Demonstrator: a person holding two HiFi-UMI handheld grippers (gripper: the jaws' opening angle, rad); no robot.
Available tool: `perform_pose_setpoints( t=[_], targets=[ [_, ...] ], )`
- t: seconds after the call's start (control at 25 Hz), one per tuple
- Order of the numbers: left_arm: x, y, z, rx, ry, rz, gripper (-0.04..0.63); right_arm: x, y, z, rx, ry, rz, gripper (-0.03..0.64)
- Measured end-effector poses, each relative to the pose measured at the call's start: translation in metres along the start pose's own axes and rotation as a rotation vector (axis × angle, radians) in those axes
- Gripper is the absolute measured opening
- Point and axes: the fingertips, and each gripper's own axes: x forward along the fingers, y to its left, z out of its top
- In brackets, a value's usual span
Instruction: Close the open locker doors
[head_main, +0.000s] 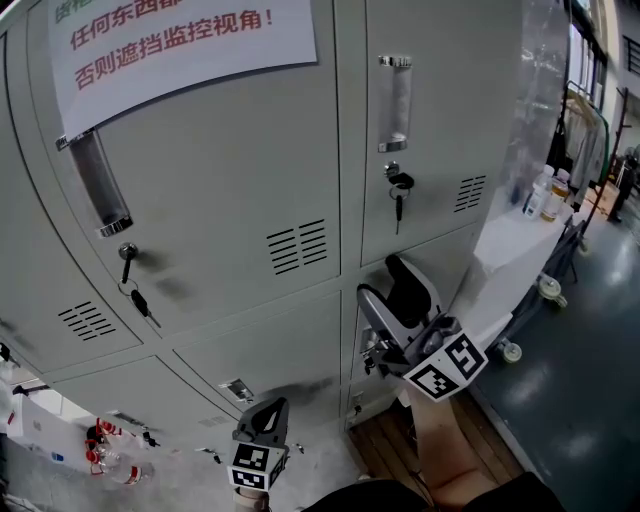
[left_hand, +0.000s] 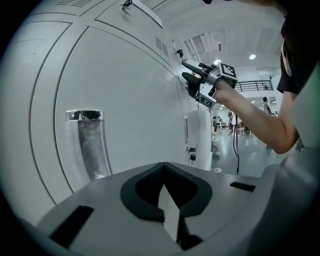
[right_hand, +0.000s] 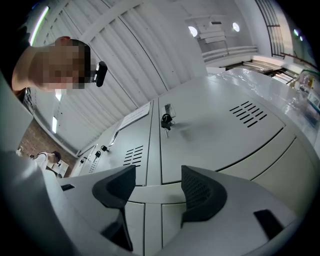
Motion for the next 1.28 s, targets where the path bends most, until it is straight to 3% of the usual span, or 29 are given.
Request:
perform_pose_setpoints(
  t=[0.32,0.72,1.0,1.28],
  targets=[
    [0.011,-0.027,0.0,0.02,0.001,-0.128,0.018,-0.048,0.001,-0.014,-0.043,0.092,-0.112,0.247],
    [0.026,-0.087,-0.001,0.061,-0.002,-0.352,0.017,-0.14,0.014,-0.035,-0.127,0.271,-0.29,0.077],
    [0.033,-0.13,-0.01,0.087,0.019,-0.498,0.017,-0.217,0.029,-0.057,-0.097,0.383,-0.451,0.061],
    [0.031,-0.17,-0.007,0.104,-0.016,-0.637,0.017,-0.282,0.059,-0.072,-0.086,0.468,-0.578,0.058]
  ],
)
